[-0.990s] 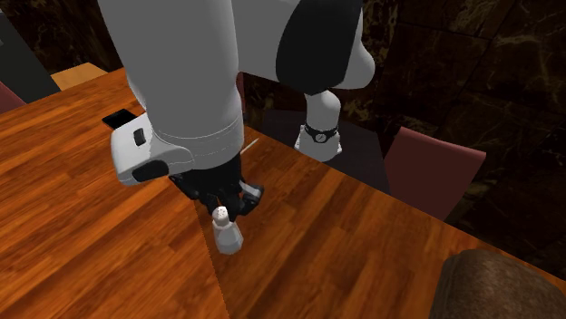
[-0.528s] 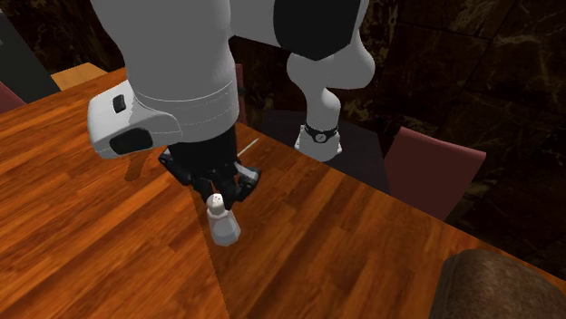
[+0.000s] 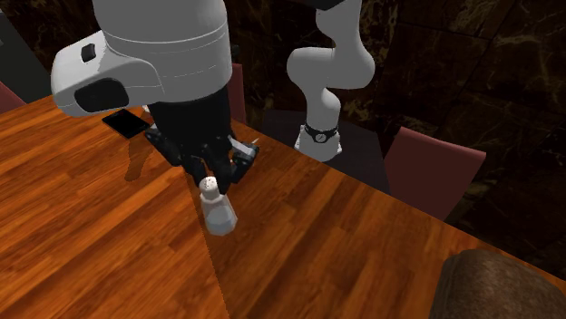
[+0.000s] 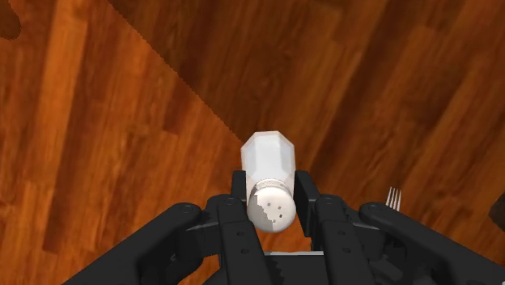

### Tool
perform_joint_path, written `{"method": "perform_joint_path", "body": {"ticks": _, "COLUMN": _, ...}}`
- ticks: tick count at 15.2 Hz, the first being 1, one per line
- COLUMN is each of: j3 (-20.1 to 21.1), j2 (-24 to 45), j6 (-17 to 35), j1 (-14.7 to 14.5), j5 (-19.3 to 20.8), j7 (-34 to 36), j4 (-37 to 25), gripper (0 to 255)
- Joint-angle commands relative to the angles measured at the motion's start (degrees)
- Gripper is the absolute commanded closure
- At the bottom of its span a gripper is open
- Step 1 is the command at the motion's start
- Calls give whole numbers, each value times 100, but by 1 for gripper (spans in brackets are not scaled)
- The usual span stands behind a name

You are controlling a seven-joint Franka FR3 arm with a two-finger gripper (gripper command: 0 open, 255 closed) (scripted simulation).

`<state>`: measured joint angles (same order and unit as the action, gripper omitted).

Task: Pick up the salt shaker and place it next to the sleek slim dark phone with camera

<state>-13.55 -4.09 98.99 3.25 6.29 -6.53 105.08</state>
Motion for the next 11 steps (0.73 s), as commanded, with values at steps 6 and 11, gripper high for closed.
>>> {"method": "perform_joint_path", "body": {"ticks": 6, "j3": -244, "j2": -725, "j6": 13, "j1": 236, "j5": 233, "j7": -411, "j4": 672, "gripper": 255}}
{"method": "perform_joint_path", "body": {"ticks": 11, "j3": -530, "j2": -1350, "j6": 50, "j1": 501, "j5": 500, "j7": -858, "j4": 1249, "gripper": 255}}
